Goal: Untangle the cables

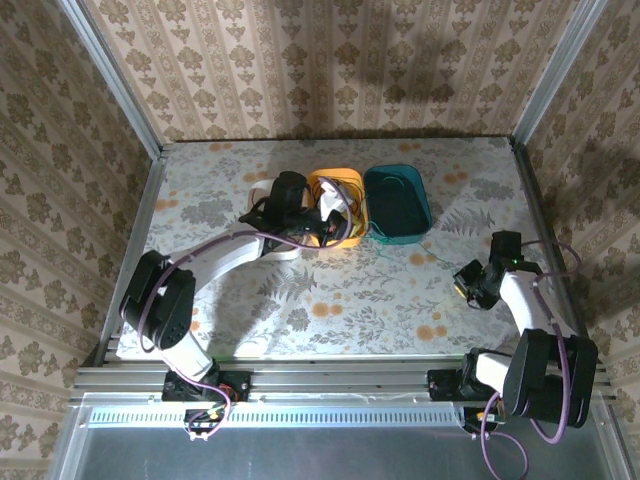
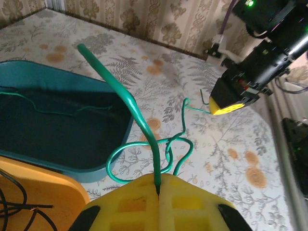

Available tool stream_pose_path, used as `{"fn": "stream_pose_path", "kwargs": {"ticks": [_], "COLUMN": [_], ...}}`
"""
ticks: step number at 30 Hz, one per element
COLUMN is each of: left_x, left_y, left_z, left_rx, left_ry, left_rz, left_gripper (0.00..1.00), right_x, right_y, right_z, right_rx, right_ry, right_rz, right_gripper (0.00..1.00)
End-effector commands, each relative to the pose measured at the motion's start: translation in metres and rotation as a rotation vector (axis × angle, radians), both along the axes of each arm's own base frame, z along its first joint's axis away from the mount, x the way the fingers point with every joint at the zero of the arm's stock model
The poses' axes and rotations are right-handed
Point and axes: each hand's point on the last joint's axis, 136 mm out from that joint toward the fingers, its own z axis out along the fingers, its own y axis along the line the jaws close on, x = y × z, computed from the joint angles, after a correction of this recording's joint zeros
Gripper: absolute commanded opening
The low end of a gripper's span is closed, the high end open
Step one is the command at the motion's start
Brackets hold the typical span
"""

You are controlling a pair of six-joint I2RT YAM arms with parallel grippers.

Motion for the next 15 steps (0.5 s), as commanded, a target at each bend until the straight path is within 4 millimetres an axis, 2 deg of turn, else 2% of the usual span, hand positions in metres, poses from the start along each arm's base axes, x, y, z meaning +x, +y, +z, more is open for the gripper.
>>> {"fn": "stream_pose_path", "kwargs": {"ticks": [1,5,8,11,15], "left_x": [-0.016,-0.011,-0.008,-0.011,-0.013], "left_y": [0.015,0.032,0.043,0.05,0.063], "left_z": [0.003,0.006,0.015,0.018,0.02], "left_rx": [-0.032,-0.012,-0.036,-0.034,-0.032], "left_ry": [0.097,0.072,0.069,0.079,0.086], "left_rz": [-0.055,-0.001,0.016,0.005,0.012], "left_gripper": [0.0,0.0,0.0,0.0,0.0], "right_x": [-0.008,-0.02,-0.027,-0.029,-0.028], "right_y": [-0.011,-0.027,-0.03,-0.032,-0.036], "right_z": [-0.001,-0.004,-0.01,-0.016,-0.014], "right_rx": [0.017,0.017,0.034,0.071,0.078], "right_ry": [0.004,0.028,0.049,0.048,0.044], "right_rz": [-0.101,-0.205,-0.263,-0.319,-0.335], "right_gripper": [0.0,0.0,0.0,0.0,0.0]}}
